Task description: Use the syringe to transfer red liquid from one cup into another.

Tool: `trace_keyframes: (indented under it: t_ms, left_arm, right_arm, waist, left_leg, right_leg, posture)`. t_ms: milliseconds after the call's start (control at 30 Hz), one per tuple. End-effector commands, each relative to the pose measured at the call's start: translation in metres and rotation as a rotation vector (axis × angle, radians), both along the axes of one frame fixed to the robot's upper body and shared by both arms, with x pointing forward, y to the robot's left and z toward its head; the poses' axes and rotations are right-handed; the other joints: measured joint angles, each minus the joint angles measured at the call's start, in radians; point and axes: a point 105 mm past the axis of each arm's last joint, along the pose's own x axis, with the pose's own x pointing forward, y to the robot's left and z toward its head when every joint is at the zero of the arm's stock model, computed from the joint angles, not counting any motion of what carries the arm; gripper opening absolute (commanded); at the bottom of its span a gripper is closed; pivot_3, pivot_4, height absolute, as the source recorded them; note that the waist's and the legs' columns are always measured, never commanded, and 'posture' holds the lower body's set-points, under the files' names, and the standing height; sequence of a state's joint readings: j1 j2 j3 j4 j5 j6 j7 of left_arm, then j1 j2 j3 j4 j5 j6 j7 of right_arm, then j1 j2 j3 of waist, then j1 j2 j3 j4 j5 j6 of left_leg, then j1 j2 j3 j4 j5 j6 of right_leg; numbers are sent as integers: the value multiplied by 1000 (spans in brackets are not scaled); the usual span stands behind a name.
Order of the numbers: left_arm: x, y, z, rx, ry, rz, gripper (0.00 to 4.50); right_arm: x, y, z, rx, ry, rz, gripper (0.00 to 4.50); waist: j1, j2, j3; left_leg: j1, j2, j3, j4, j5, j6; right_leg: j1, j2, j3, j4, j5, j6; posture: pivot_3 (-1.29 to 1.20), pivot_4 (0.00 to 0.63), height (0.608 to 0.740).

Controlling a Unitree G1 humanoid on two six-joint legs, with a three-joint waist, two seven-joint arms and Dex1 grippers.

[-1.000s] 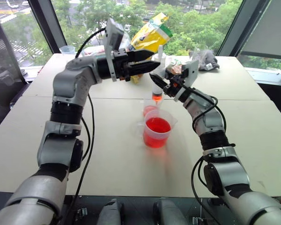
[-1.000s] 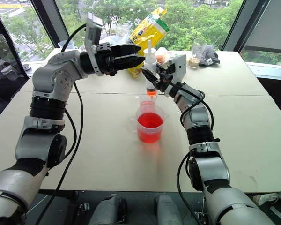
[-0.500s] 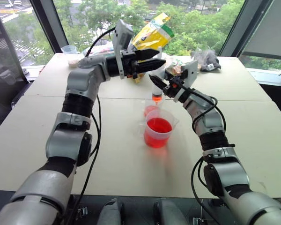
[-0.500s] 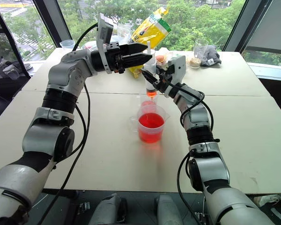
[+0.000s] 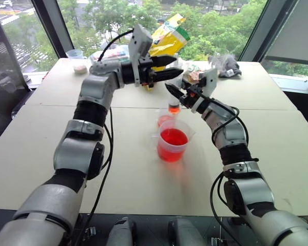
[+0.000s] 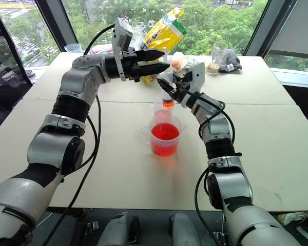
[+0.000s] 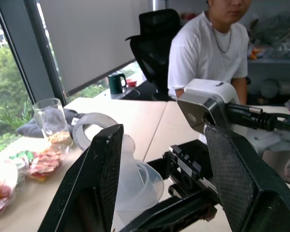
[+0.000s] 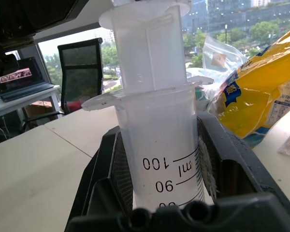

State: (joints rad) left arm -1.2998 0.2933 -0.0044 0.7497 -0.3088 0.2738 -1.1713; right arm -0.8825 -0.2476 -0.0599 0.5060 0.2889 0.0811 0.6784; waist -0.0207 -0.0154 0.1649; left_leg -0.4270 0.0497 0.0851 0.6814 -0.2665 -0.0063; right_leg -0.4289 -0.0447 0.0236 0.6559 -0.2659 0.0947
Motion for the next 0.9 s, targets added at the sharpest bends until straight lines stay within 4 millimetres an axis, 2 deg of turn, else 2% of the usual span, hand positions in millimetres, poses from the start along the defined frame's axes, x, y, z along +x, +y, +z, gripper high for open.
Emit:
trace_keyframes:
  t_ms: [33, 233, 400, 767, 867, 900]
  left_arm:
    - [-4, 10, 11, -26, -13, 3, 2725]
    - [-1, 14, 10, -47, 13, 26, 2725]
    - [-1, 3, 16, -99, 47, -4, 2725]
    - [6, -11, 15, -108, 83, -17, 2725]
    - [7, -12, 14, -115, 96, -17, 1952]
    - [7, -13, 14, -115, 97, -19, 1462]
  right_arm:
    - [-9, 5, 28, 8, -112, 31, 1468]
    - [-10, 6, 28, 4, -113, 33, 1468]
    - [-11, 6, 27, 0, -114, 37, 1468]
    - [-12, 7, 26, -12, -116, 37, 1468]
    - [-11, 7, 25, -15, -115, 38, 1468]
    - [-11, 7, 25, -16, -115, 38, 1468]
  waist:
    - [0, 0, 0]
    - [4, 0, 0]
    - [4, 0, 0]
    - [1, 0, 0]
    - [2, 0, 0]
    - [1, 0, 0]
  left_leg:
    - [0, 0, 0, 0, 0, 0]
    - [0, 0, 0, 0, 0, 0]
    - [0, 0, 0, 0, 0, 0]
    - [0, 0, 0, 0, 0, 0]
    - [0, 0, 0, 0, 0, 0]
    - [0, 0, 0, 0, 0, 0]
  right_leg:
    - [0, 0, 0, 0, 0, 0]
    - [0, 0, 0, 0, 0, 0]
    - [0, 0, 0, 0, 0, 0]
    - [0, 0, 0, 0, 0, 0]
    - [0, 0, 0, 0, 0, 0]
    - [0, 0, 0, 0, 0, 0]
  posture:
    - [0, 150, 740]
    - [0, 150, 740]
    - [0, 150, 740]
    - [0, 150, 740]
    - [0, 150, 740]
    - [0, 150, 740]
